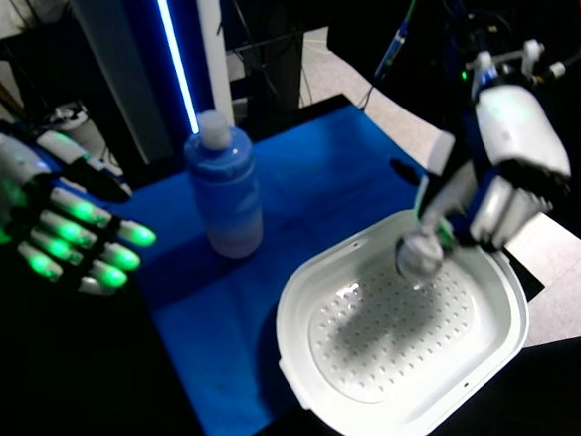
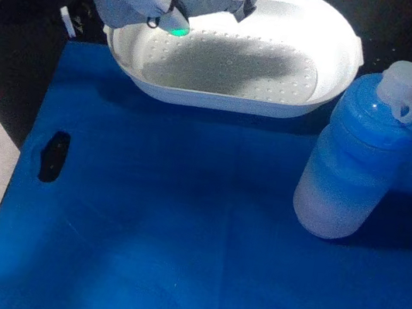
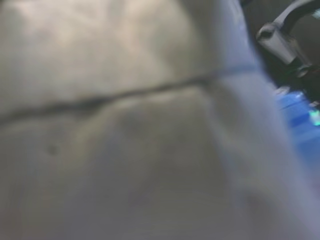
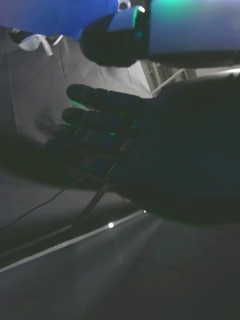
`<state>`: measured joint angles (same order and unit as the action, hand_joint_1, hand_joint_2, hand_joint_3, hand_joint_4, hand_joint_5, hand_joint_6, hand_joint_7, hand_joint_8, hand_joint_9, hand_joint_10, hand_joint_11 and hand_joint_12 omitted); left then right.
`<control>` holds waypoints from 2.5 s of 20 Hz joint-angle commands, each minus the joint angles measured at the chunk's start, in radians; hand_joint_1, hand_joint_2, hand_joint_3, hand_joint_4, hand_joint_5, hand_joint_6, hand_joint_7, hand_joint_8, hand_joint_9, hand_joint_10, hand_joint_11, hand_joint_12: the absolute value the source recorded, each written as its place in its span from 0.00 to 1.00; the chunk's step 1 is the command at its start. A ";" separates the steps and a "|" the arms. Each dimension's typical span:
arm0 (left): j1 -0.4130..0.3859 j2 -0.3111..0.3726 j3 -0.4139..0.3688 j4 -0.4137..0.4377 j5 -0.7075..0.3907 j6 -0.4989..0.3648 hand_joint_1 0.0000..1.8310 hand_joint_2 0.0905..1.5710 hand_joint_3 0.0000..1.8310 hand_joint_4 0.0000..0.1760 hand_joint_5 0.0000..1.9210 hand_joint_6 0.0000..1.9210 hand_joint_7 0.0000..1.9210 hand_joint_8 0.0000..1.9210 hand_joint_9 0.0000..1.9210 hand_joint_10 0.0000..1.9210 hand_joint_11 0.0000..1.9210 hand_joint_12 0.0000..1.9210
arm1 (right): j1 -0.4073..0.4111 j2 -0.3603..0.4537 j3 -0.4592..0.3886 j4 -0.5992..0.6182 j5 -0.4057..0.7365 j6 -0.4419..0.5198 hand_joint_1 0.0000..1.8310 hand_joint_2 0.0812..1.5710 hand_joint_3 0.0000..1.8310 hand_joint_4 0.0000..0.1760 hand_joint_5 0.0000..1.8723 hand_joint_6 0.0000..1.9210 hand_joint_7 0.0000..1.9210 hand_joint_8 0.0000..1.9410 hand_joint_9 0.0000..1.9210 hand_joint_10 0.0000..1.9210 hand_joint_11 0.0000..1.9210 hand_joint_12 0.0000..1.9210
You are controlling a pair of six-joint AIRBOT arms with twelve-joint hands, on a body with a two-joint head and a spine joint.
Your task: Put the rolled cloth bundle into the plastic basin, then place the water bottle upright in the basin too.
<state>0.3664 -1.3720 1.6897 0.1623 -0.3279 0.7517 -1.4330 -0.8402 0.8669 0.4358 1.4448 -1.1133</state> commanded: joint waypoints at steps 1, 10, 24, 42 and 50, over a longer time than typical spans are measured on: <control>-0.021 -0.016 0.023 -0.016 -0.069 0.000 0.94 0.69 0.00 1.00 0.40 1.00 0.52 1.00 0.63 1.00 0.71 1.00 | 0.007 -0.001 0.007 -0.005 0.120 0.016 0.45 0.88 0.00 0.00 0.24 0.00 0.17 0.00 0.14 0.00 0.00 0.39; -0.017 -0.106 0.169 -0.035 0.057 -0.001 0.47 0.69 0.00 0.51 0.31 0.47 0.21 0.69 0.25 0.89 0.27 1.00 | 0.007 -0.007 0.017 -0.008 0.120 0.027 0.49 0.88 0.00 0.00 0.24 0.00 0.18 0.00 0.14 0.00 0.00 0.34; 0.019 -0.059 0.109 -0.049 0.001 -0.001 0.30 0.58 0.00 1.00 0.10 0.00 0.10 0.00 0.10 0.00 0.00 0.28 | 0.007 -0.013 0.019 -0.008 0.120 0.029 0.48 0.88 0.00 0.00 0.23 0.00 0.17 0.00 0.13 0.00 0.00 0.37; 0.646 0.507 -0.594 -0.292 -0.899 -0.117 0.25 0.51 0.00 1.00 0.00 0.00 0.00 0.00 0.00 0.00 0.00 0.00 | 0.136 0.033 0.019 -0.131 0.121 0.112 0.49 0.61 0.00 1.00 0.01 0.00 0.05 0.00 0.08 0.00 0.00 0.38; 0.877 0.501 -0.727 -0.443 -1.197 -0.117 0.27 0.53 0.00 1.00 0.00 0.00 0.00 0.00 0.00 0.00 0.00 0.00 | 0.241 -0.027 0.023 -0.180 0.120 0.114 0.49 0.56 0.00 1.00 0.02 0.00 0.08 0.00 0.11 0.01 0.01 0.46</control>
<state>1.2533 -0.8703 0.9627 -0.2710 -1.3922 0.6395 -1.1984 -0.8749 0.8860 0.2577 1.4239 -1.0130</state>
